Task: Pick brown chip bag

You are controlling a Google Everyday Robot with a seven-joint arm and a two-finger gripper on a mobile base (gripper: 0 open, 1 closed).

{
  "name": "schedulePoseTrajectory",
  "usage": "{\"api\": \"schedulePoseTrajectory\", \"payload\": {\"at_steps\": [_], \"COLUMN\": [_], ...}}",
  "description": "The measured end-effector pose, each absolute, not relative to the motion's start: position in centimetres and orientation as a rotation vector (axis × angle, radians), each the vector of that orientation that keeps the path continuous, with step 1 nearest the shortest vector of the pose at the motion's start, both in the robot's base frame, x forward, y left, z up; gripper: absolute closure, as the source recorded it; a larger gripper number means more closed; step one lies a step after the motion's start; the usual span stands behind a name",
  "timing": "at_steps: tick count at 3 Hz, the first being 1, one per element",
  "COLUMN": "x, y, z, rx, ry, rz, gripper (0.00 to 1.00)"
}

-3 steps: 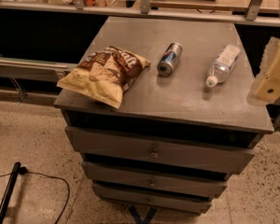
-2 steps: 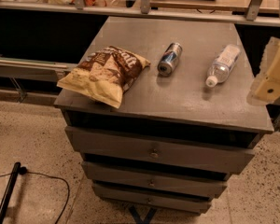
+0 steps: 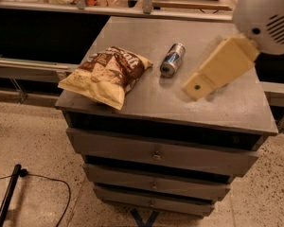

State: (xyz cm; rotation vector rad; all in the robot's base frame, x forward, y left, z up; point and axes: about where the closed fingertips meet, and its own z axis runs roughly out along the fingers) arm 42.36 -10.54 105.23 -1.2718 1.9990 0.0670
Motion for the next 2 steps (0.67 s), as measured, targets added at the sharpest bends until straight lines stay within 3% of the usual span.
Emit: {"api": "schedulePoseTrajectory", "payload": {"at_steps": [2], "x": [42.8], "y": [-2.1], "z": [100.4], "rx": [-1.175], "ry": [2.012], "rz": [0.219], "gripper": [0.00]}}
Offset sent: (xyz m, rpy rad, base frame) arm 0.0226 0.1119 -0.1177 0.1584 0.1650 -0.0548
